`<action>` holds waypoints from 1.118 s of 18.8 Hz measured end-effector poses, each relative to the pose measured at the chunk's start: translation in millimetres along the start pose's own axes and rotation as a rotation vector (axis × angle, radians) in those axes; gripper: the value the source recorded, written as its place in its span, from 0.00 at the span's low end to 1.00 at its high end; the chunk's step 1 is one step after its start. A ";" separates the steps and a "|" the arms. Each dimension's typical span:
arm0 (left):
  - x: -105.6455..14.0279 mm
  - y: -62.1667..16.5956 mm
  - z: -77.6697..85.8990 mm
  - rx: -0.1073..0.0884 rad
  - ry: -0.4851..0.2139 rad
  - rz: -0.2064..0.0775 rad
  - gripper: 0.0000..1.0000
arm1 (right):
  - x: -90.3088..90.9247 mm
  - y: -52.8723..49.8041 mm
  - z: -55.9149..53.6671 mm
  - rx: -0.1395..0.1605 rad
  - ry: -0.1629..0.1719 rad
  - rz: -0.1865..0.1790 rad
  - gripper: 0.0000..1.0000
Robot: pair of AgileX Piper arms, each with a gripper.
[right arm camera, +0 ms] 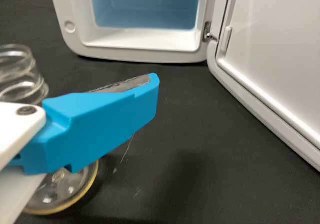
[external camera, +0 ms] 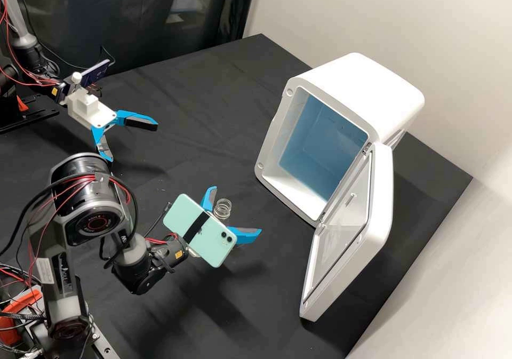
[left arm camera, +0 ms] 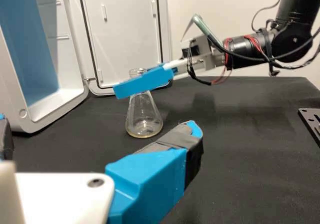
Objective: Place the flask in the incubator
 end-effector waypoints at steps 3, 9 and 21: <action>-1.4 -0.5 0.5 -0.001 -0.001 0.000 1.00 | -4.6 -8.2 0.3 -0.001 -0.002 -0.041 1.00; -1.9 -1.1 0.6 -0.002 0.000 -0.002 1.00 | 8.8 -18.7 14.6 -0.020 -0.068 -0.087 1.00; -2.1 0.2 2.7 0.002 -0.010 0.004 1.00 | 36.9 -10.1 24.4 -0.037 -0.104 -0.012 1.00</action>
